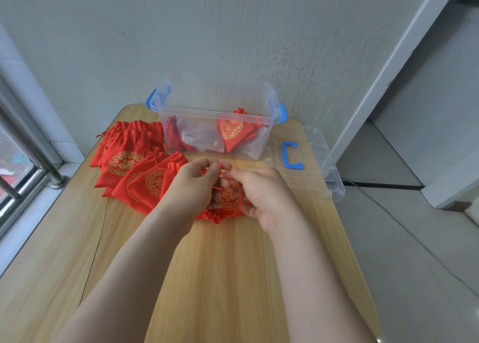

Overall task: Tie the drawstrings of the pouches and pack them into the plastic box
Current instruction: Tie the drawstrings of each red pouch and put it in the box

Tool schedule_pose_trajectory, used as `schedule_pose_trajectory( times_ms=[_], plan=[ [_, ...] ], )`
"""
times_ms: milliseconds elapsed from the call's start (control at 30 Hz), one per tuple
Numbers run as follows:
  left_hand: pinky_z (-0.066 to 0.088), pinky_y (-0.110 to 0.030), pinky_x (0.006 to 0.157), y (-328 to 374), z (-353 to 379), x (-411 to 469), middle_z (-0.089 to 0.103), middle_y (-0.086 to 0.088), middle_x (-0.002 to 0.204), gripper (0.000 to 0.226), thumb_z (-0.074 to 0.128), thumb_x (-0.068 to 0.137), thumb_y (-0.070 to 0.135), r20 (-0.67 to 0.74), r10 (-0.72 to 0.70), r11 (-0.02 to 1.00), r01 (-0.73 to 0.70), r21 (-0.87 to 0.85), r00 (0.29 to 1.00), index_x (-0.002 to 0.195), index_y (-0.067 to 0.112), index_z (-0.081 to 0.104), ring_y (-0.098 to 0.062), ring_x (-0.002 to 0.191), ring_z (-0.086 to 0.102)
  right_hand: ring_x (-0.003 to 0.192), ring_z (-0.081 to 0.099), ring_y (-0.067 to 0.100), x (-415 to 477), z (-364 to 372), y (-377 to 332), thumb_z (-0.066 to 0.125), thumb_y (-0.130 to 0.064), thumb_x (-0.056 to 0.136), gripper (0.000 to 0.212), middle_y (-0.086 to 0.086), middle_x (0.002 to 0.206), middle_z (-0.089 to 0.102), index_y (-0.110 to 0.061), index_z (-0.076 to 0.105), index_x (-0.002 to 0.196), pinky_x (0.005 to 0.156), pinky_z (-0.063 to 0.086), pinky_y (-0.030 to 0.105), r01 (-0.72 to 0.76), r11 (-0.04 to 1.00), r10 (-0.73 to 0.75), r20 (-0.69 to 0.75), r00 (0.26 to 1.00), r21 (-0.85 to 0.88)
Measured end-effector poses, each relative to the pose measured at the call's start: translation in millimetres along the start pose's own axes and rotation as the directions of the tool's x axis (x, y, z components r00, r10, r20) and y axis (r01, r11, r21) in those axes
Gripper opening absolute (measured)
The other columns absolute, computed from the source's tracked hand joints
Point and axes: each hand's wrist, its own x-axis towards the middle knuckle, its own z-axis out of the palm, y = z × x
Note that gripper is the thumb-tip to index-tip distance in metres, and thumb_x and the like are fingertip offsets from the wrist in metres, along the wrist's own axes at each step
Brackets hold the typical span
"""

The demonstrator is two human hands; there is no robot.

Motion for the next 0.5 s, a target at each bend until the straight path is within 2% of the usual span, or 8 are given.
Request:
schedule_pose_trajectory(
  times_ms=[67, 167, 267, 367, 500],
  plan=[
    [0.055, -0.032, 0.057, -0.6, 0.0, 0.3, 0.064, -0.002, 0.069, 0.027, 0.046, 0.114, 0.019, 0.001, 0.010, 0.999, -0.010, 0.036, 1.000, 0.113, 0.013, 0.072, -0.013, 0.052, 0.054, 0.052, 0.059, 0.009, -2.6, 0.0, 0.3, 0.064, -0.018, 0.102, 0.018, 0.001, 0.070, 0.066, -0.010, 0.077, 0.093, 0.052, 0.047, 0.017, 0.037, 0.999, -0.037, 0.042, 0.998, -0.008],
    [0.059, -0.032, 0.058, 0.0, 0.5, -0.8, 0.064, -0.001, 0.068, 0.027, 0.048, 0.113, 0.020, 0.017, 0.010, 0.999, -0.011, 0.050, 1.000, 0.115, 0.016, 0.074, -0.013, 0.054, 0.055, 0.058, 0.059, 0.009, -0.1, -1.1, 3.4, 0.063, -0.020, 0.105, 0.023, 0.000, 0.071, 0.065, -0.005, 0.079, 0.096, 0.056, 0.048, 0.018, 0.111, 0.992, -0.109, 0.046, 0.993, -0.055],
    [0.054, -0.031, 0.056, -0.2, 1.4, -1.3, 0.061, -0.001, 0.067, 0.024, 0.050, 0.112, 0.020, 0.039, 0.014, 0.998, -0.017, 0.067, 0.999, 0.119, 0.017, 0.073, -0.014, 0.054, 0.051, 0.060, 0.061, 0.009, 3.8, -2.3, 7.2, 0.067, -0.019, 0.104, 0.026, 0.002, 0.069, 0.069, 0.000, 0.079, 0.091, 0.055, 0.047, 0.011, 0.167, 0.981, -0.165, 0.025, 0.986, -0.098],
    [0.050, -0.034, 0.059, -2.1, 0.6, 0.4, 0.061, -0.001, 0.068, 0.021, 0.053, 0.111, 0.019, 0.044, 0.004, 0.999, -0.006, 0.049, 0.999, 0.126, 0.012, 0.067, -0.013, 0.054, 0.050, 0.063, 0.064, 0.004, 4.0, -4.9, 8.0, 0.071, -0.024, 0.102, 0.028, 0.001, 0.072, 0.074, -0.001, 0.079, 0.087, 0.052, 0.043, 0.006, 0.168, 0.975, -0.169, 0.003, 0.986, -0.146],
    [0.057, -0.032, 0.068, -1.9, 0.4, 0.7, 0.065, -0.002, 0.074, 0.022, 0.051, 0.112, 0.019, 0.045, -0.025, 0.999, 0.023, 0.037, 0.999, 0.126, 0.011, 0.066, -0.013, 0.063, 0.057, 0.049, 0.059, -0.003, 4.0, -5.6, 8.2, 0.071, -0.018, 0.101, 0.024, 0.002, 0.070, 0.073, 0.001, 0.078, 0.088, 0.047, 0.041, 0.006, 0.158, 0.982, -0.162, -0.036, 0.986, -0.101]
  ],
)
